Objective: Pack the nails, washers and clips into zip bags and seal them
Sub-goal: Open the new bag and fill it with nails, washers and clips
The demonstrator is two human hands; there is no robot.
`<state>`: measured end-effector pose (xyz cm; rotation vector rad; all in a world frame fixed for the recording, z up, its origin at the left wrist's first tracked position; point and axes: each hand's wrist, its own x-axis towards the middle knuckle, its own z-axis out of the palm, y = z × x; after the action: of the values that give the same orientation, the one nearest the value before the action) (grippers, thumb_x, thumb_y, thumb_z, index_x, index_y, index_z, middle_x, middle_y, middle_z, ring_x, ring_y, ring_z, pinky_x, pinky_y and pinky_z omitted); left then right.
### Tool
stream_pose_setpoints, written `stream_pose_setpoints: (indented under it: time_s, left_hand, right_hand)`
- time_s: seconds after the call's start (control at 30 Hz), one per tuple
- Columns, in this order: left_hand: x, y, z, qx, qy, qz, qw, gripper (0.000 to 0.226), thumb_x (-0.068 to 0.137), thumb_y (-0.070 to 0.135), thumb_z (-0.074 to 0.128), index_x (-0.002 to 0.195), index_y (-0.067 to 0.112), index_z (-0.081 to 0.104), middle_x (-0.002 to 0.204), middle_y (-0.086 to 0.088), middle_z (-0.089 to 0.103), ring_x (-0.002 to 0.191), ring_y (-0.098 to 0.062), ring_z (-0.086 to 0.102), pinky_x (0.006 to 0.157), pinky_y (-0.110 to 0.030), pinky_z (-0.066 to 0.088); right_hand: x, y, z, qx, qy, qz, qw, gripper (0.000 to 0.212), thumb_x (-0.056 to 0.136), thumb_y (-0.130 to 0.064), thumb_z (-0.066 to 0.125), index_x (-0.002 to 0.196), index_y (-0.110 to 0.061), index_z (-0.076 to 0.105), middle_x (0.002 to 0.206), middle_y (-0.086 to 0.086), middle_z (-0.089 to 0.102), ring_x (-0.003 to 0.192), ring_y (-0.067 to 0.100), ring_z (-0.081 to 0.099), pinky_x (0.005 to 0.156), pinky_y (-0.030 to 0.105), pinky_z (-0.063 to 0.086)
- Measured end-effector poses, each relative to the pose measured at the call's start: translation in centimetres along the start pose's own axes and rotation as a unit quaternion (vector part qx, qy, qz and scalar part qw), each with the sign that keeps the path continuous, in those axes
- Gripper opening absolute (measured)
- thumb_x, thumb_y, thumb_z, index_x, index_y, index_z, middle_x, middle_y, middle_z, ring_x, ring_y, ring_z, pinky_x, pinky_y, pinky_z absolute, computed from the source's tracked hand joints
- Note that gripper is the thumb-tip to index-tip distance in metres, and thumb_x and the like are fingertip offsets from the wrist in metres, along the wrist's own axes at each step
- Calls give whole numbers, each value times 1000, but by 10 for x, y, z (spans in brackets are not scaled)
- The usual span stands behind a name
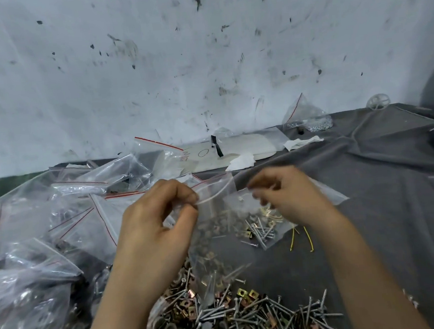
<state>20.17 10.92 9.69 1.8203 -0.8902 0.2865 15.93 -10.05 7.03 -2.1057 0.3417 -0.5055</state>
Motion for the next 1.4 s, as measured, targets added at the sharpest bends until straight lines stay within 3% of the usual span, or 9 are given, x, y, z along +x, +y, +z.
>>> stream_pose_setpoints:
  time_s: [0.13,0.37,0.57,0.8,1.0,1.1,1.23,1.3,1.4]
  left_hand:
    - [1,0,-2,0,22,-5,1000,28,65,44,44,75,24,61,84,10,65,84,-12,61,77,-38,49]
    - [1,-1,-2,-2,13,-11,1000,27,67,45,45,77,27,62,84,10,65,88,-13,62,82,-41,49]
    - [0,-2,-1,-11,-6,-15,1000,27,66,45,45,80,29,61,88,11,65,90,-11,61,86,-39,50]
    - [-1,2,3,-11,-43,8,999,25,68,41,44,79,26,59,90,10,64,90,-14,61,86,-44,50]
    - [-1,6,8,-2,-64,34,997,23,69,37,43,78,21,58,90,6,63,88,-19,60,83,-48,48]
    - [-1,6,8,-7,-43,33,999,23,70,38,44,75,21,60,90,7,64,88,-17,61,83,-46,50]
    - [1,-1,4,-3,19,7,1000,24,69,44,45,75,27,61,90,14,67,90,-11,63,84,-44,51]
    - [3,-6,-1,12,52,-6,999,25,68,46,44,75,30,62,89,18,67,91,-6,63,84,-40,51]
    - [4,-9,-4,4,80,-22,997,25,66,47,44,76,34,63,89,22,67,91,0,63,79,-28,48]
  right_hand:
    - [8,43,41,-152,-133,115,973,16,82,-1,65,93,-12,71,81,5,68,70,18,64,69,28,55]
    - [15,59,66,-278,-152,105,943,23,83,-1,62,99,-13,72,109,9,68,102,24,63,89,30,50]
    - [11,30,37,-114,-73,38,990,12,86,-10,61,79,-19,64,81,-3,64,72,9,57,61,16,41]
    - [-18,-35,-16,179,51,-123,975,16,82,-4,65,76,-19,67,75,3,68,69,8,61,66,23,50]
    - [-25,-52,-2,107,6,-134,985,8,84,-18,67,80,-25,70,84,-12,68,62,-3,53,57,10,38]
    - [-22,-44,-3,86,-20,-100,991,15,85,-34,66,99,-34,68,95,-21,62,89,-5,57,73,13,42]
    - [-15,-34,-10,98,33,-53,993,10,90,-17,61,90,-26,66,86,-9,68,81,7,63,71,19,49]
    - [-13,-24,-5,-58,-49,5,997,12,88,-11,61,85,-22,65,83,0,68,70,10,62,62,17,48]
    - [-14,-10,24,-216,-252,100,938,11,84,-15,69,92,-7,68,85,8,70,63,13,62,65,26,54]
